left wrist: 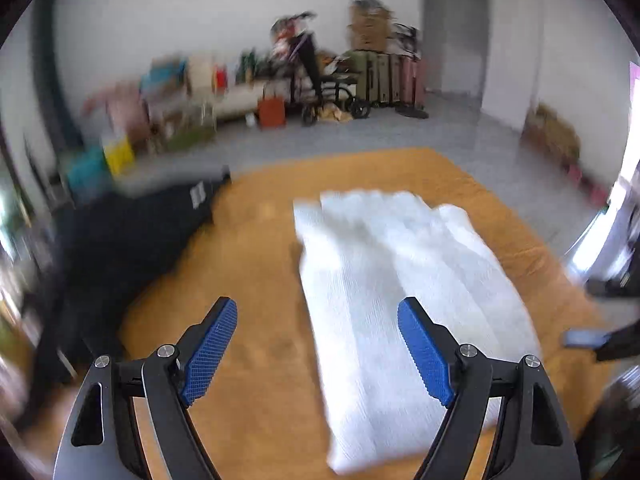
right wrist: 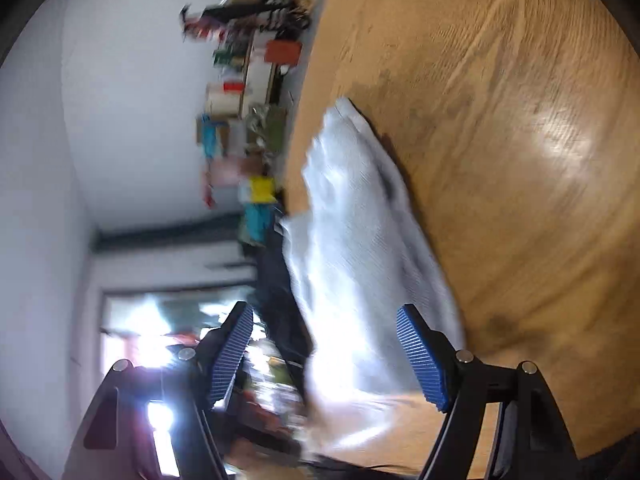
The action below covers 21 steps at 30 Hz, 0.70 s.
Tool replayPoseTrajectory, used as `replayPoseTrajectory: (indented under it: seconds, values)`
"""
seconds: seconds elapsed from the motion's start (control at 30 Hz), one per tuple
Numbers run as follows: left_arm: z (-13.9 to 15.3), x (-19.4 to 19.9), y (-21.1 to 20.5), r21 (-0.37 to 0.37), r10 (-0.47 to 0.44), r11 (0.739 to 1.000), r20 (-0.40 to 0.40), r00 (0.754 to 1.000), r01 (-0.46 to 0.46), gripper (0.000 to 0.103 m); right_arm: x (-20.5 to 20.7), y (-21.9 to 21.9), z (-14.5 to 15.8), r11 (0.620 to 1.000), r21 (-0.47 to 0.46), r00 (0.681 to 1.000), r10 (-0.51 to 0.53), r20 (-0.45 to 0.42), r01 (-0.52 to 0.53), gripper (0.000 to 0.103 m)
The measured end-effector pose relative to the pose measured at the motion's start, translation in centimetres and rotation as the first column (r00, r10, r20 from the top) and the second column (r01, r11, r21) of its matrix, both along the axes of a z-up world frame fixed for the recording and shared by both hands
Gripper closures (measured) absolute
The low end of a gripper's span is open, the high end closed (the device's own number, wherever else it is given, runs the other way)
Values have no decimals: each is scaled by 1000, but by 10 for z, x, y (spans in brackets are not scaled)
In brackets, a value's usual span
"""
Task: Fold clothes
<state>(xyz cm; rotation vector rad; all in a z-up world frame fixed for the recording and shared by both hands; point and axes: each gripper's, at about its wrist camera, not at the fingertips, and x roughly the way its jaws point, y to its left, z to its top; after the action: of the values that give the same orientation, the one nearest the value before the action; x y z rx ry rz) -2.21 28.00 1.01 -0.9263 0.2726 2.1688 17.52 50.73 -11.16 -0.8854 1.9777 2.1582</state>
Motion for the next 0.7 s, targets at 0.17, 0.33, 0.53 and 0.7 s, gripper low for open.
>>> replayPoseTrajectory:
  seconds: [0.17, 0.33, 0.53, 0.7]
  values:
    - [-43, -17, -32, 199, 6, 977, 329, 944, -75, 20, 12, -20, -7, 991, 123, 998, 56, 6, -56, 26]
    - [-54, -26, -21, 214, -23, 975, 348, 937, -56, 20, 0, -18, -5, 974, 223, 999, 45, 14, -47, 26]
    - [-62, -55, 8, 119, 7, 992, 329, 944, -49, 20, -33, -9, -1, 936, 342, 996, 61, 62, -78, 26]
    - [-68, -71, 25, 121, -9, 992, 365, 931, -38, 20, -66, -10, 6, 844, 507, 977, 80, 200, -173, 25]
